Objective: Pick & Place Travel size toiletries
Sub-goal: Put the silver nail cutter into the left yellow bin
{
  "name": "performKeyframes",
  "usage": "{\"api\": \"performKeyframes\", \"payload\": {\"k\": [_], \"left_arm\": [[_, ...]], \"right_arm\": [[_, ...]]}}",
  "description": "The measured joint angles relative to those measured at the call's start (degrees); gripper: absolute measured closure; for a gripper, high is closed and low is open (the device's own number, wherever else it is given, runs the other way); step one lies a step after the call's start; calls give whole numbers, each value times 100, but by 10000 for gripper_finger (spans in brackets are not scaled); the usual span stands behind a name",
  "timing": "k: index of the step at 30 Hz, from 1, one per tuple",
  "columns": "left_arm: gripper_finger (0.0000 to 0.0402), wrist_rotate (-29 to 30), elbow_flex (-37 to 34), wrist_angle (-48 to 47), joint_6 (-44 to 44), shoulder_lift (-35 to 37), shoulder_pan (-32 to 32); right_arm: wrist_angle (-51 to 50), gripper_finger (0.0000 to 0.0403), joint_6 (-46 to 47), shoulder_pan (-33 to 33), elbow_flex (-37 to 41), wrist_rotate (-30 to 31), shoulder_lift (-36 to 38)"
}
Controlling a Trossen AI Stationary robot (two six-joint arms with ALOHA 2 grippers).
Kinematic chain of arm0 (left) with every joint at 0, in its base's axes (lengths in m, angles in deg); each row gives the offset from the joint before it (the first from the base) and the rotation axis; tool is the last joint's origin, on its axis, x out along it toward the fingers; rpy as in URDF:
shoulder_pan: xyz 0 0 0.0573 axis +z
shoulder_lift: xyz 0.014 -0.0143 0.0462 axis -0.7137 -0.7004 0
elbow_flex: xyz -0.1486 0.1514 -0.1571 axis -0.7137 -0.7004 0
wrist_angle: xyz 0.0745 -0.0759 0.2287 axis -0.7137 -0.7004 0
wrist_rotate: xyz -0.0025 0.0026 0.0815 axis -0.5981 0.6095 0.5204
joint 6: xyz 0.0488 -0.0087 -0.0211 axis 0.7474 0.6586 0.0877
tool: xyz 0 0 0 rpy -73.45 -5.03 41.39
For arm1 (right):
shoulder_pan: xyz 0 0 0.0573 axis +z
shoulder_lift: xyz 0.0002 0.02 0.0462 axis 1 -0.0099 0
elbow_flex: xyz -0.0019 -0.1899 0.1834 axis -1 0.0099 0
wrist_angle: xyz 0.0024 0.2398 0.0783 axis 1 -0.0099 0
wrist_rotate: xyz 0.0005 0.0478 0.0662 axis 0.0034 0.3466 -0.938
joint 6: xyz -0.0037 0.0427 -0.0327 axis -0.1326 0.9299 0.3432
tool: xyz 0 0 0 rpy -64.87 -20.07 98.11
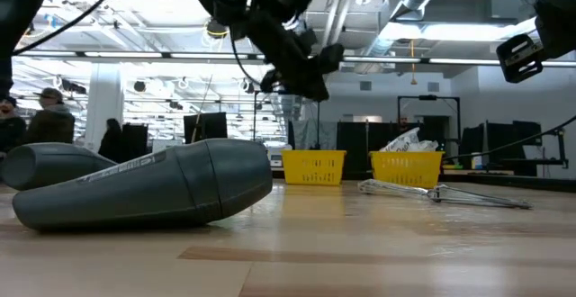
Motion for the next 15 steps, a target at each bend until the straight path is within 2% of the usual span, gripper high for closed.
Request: {"api": "performKeyframes", "payload": {"k": [15], "left_arm": [[357, -110, 0, -125, -486, -886, -151]], "right_arm": [[0, 403, -2, -2, 0, -2, 0]]}}
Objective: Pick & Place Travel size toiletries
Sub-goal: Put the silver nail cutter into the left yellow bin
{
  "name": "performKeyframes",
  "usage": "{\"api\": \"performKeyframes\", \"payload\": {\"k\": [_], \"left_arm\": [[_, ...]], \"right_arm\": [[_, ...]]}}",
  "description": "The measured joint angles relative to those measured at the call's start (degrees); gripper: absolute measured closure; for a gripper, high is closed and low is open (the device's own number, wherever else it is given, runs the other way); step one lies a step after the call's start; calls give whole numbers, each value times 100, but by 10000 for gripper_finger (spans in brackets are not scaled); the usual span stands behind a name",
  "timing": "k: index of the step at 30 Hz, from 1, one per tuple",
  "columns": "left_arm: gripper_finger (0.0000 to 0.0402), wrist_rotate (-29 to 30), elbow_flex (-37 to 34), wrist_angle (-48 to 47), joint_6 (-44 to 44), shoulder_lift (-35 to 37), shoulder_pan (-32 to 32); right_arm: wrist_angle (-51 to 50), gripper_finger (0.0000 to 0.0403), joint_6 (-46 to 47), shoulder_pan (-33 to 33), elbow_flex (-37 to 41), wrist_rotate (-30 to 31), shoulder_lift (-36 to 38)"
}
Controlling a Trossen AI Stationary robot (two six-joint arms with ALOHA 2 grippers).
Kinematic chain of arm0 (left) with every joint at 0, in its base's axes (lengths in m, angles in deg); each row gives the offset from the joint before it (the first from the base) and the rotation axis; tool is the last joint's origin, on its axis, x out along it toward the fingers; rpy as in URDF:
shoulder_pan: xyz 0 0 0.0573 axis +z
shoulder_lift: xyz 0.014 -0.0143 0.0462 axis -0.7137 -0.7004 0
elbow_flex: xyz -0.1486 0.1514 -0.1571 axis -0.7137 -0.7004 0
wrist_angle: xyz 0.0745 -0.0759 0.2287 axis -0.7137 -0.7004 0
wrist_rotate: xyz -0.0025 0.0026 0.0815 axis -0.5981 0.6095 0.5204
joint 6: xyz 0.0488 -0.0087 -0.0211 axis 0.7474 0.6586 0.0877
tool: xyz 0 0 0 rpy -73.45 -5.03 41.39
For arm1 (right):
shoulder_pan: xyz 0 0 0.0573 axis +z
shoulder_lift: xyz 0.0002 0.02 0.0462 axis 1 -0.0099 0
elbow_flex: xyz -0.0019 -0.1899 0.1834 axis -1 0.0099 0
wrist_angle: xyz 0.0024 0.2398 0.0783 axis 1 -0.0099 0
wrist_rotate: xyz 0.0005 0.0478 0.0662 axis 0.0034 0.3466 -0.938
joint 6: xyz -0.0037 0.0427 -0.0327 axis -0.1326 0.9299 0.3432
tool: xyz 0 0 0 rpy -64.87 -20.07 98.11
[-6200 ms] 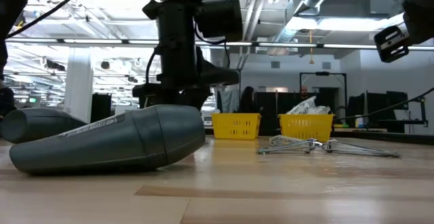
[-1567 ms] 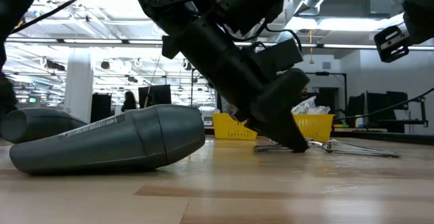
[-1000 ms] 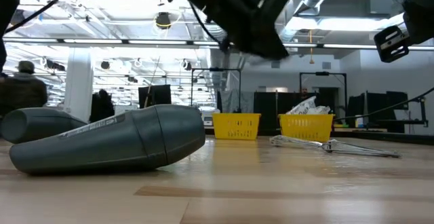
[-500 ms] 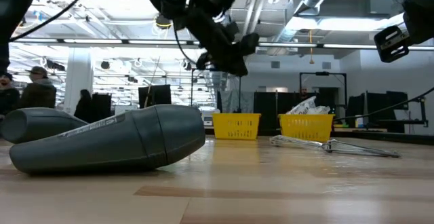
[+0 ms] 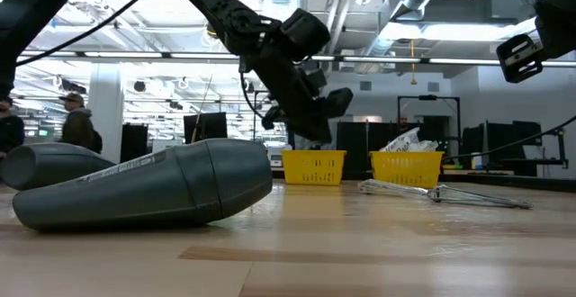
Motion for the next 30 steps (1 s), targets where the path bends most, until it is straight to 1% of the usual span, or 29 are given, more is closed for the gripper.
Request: {"api": "performKeyframes", "payload": {"k": [2, 6, 11, 13, 15, 18, 22, 26, 30], "left_arm": [[351, 15, 2, 15, -2, -43, 19], [324, -29, 2, -60, -4, -134, 10], [314, -236, 4, -32, 55, -164, -15], [309, -425, 4, -31, 181, -156, -13], [297, -885, 2, -37, 387, -80, -25], [265, -1482, 5, 56, 974, 183, -163], [208, -2088, 9, 85, 2125, 473, -554], [156, -2131, 9, 141, 2625, 605, -970], [128, -2129, 9, 230, 2762, 665, -1377]], "right_arm": [[0, 403, 2, 2, 0, 2, 0], [0, 403, 2, 1, 0, 2, -1], [0, 403, 2, 2, 0, 1, -1], [0, 403, 2, 1, 0, 0, 0], [0, 403, 0, 2, 0, 0, -1], [-1, 403, 2, 1, 0, 1, 1], [0, 403, 2, 1, 0, 2, 0], [0, 403, 2, 1, 0, 1, 0], [0, 403, 2, 2, 0, 2, 1]]}}
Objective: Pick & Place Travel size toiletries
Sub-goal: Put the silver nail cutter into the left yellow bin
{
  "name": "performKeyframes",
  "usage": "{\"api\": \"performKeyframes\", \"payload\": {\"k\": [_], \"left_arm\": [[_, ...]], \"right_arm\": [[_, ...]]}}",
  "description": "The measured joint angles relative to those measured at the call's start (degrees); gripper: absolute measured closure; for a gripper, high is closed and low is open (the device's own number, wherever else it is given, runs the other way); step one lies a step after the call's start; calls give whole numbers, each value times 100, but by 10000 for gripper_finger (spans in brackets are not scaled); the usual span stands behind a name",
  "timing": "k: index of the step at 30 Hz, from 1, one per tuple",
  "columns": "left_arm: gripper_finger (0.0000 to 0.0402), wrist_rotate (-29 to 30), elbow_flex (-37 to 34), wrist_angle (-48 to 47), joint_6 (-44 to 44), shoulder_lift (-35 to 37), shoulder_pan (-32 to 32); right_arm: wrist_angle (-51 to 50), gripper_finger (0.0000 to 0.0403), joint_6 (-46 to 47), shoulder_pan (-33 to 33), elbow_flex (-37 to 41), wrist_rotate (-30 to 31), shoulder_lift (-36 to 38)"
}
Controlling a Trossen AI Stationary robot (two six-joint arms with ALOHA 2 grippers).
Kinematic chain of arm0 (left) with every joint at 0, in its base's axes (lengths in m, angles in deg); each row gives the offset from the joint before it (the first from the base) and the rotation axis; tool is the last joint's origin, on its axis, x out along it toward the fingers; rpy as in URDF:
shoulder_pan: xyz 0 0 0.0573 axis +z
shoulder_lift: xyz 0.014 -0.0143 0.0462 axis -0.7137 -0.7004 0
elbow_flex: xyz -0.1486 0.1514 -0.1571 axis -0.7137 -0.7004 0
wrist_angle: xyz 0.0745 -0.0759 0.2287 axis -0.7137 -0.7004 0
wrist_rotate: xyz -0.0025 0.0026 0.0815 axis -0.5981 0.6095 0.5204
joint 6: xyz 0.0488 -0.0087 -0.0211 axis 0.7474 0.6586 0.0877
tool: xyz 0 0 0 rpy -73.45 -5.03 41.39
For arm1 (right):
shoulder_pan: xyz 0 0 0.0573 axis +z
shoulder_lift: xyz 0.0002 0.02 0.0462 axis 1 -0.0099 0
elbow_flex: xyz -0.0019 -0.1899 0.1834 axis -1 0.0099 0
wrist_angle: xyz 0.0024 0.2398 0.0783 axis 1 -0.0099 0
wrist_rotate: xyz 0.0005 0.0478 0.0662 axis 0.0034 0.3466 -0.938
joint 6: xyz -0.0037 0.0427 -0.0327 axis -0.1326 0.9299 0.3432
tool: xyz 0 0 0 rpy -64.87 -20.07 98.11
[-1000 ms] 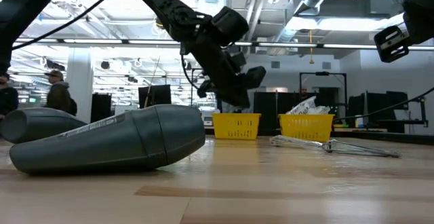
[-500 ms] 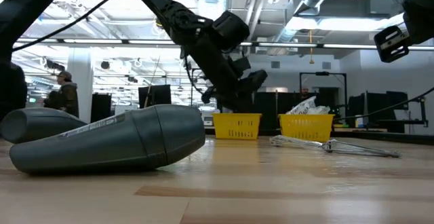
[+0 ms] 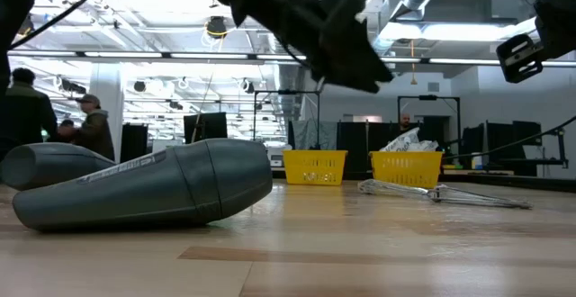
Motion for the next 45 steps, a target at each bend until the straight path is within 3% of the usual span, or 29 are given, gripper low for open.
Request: {"api": "performKeyframes", "payload": {"k": [8, 21, 41, 45], "left_arm": [[121, -252, -2, 218, 111, 9, -317], [121, -1029, -2, 235, 847, -43, 86], [122, -1933, -6, 946, 1033, -1728, 292], [149, -2147, 11, 1050, 1063, -1863, 288]], "right_arm": [[0, 403, 0, -2, 0, 0, -2], [0, 403, 0, -2, 0, 0, -2], [0, 403, 0, 0, 0, -2, -2], [0, 403, 0, 0, 0, 0, 0]]}}
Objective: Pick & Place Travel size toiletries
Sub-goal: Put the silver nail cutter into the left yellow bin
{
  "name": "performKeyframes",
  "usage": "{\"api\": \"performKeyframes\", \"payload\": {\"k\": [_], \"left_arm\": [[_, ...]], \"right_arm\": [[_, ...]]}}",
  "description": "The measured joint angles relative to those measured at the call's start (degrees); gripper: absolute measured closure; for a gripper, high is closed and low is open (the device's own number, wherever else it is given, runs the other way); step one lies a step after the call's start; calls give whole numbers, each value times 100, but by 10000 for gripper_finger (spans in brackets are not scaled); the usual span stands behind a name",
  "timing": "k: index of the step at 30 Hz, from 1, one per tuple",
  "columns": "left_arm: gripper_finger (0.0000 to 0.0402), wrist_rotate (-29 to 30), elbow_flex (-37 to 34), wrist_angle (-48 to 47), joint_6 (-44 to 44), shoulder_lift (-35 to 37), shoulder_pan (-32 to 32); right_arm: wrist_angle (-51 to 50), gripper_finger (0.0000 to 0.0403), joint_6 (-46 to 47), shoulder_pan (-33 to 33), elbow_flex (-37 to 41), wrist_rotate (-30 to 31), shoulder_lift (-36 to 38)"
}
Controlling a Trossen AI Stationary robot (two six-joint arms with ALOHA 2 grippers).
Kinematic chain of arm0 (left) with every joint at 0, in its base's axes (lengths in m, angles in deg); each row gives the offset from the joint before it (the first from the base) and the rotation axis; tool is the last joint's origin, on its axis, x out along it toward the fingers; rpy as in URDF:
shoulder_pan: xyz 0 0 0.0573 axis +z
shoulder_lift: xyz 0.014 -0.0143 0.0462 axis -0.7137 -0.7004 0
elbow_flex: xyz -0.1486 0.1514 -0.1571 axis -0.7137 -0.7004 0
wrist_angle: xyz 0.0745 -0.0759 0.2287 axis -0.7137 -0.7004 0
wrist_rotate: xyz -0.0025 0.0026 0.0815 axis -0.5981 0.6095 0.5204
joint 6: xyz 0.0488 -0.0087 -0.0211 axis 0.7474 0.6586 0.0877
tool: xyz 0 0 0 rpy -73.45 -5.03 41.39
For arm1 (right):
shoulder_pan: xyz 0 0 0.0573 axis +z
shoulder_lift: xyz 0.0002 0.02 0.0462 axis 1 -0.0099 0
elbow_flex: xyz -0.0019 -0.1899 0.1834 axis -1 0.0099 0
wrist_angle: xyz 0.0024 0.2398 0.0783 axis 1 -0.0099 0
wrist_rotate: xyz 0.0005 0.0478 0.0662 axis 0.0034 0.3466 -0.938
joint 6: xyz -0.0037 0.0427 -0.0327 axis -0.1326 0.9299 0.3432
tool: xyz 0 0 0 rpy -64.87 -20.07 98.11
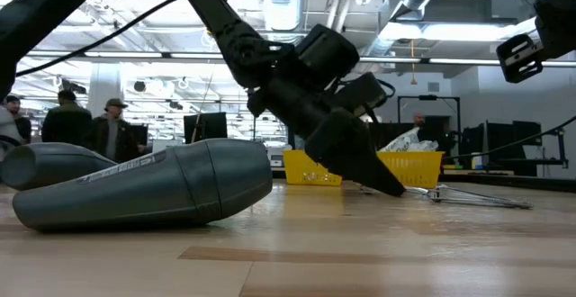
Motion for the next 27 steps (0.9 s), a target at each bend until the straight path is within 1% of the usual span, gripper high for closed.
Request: {"api": "performKeyframes", "payload": {"k": [3, 9, 10, 11, 13, 17, 19, 21, 23, 27], "left_arm": [[202, -9, 17, 56, 88, -94, -2], [336, 105, 13, 25, 61, -122, 21], [354, 109, 9, -7, 43, -102, 22], [362, 111, 4, -20, 13, -95, 28], [362, 101, 2, -3, -93, -98, 38], [362, 129, -7, 75, -627, -48, 20], [362, 258, -24, 47, -843, 32, -12], [362, 604, -49, -88, -1000, 212, -52], [362, 1046, -50, -33, -1143, 483, -69], [362, 2085, -17, 71, -1402, 1152, -54]], "right_arm": [[0, 403, 0, 0, 0, 0, -1], [0, 403, 0, -2, 0, -2, -2], [0, 403, 0, 0, 0, 0, -2], [0, 403, 0, -2, 0, -1, -2], [0, 403, 0, 0, 0, -2, 0], [0, 403, 0, -1, 0, 0, -2], [0, 403, 0, 0, 0, -2, -1], [0, 403, 0, -1, 0, 0, 0], [0, 403, 0, 0, 0, -2, -2], [0, 403, 0, 0, 0, -2, -2]]}}
